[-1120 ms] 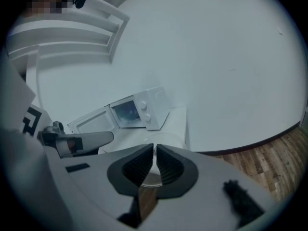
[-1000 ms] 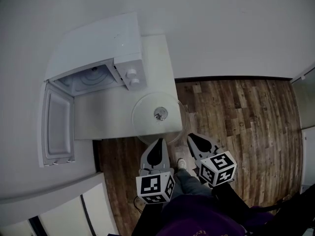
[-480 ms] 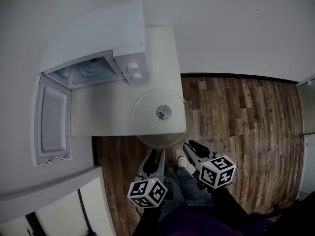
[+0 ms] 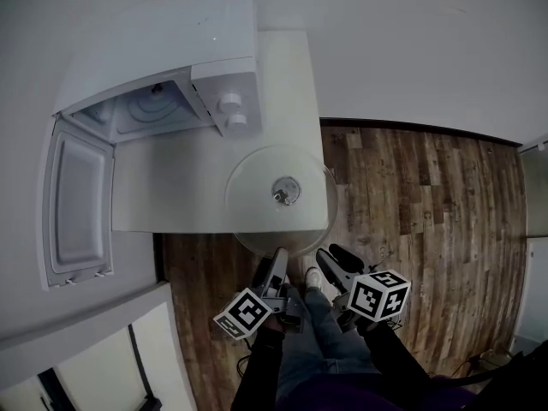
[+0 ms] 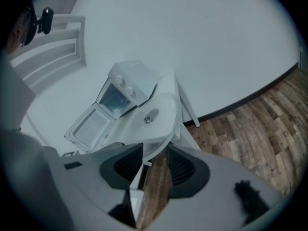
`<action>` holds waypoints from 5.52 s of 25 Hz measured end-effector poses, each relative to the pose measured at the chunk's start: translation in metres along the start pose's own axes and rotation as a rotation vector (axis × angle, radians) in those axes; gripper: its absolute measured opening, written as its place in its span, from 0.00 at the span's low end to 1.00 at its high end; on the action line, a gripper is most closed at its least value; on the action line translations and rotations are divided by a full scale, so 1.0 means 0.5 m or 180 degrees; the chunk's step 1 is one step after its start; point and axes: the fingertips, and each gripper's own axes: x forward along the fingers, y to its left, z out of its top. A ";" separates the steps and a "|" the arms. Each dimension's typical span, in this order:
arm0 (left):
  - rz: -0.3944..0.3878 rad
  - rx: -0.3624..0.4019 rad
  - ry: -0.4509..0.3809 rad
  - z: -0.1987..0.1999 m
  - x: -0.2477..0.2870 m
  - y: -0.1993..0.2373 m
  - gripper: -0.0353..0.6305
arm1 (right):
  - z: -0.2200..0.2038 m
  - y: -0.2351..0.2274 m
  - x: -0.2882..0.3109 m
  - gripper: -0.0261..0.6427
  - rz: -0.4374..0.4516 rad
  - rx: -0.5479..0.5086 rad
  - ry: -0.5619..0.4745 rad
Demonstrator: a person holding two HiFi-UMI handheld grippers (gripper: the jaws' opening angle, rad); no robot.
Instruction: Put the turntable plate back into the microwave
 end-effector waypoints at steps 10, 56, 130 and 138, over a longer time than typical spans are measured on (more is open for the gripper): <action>-0.0331 -0.0599 -0.0257 0.012 0.052 0.009 0.46 | -0.036 0.009 0.064 0.27 0.0425 0.0668 0.0065; -0.1648 -0.1141 -0.1335 0.085 -0.073 -0.098 0.10 | 0.025 0.191 0.037 0.17 0.1436 0.0481 -0.0205; -0.1517 -0.0830 -0.1439 0.771 0.049 -0.026 0.12 | 0.174 0.546 0.473 0.05 0.0346 -0.2937 0.0461; -0.1434 -0.0903 -0.1385 0.799 0.090 -0.020 0.12 | 0.192 0.529 0.492 0.05 0.0270 -0.2961 0.0508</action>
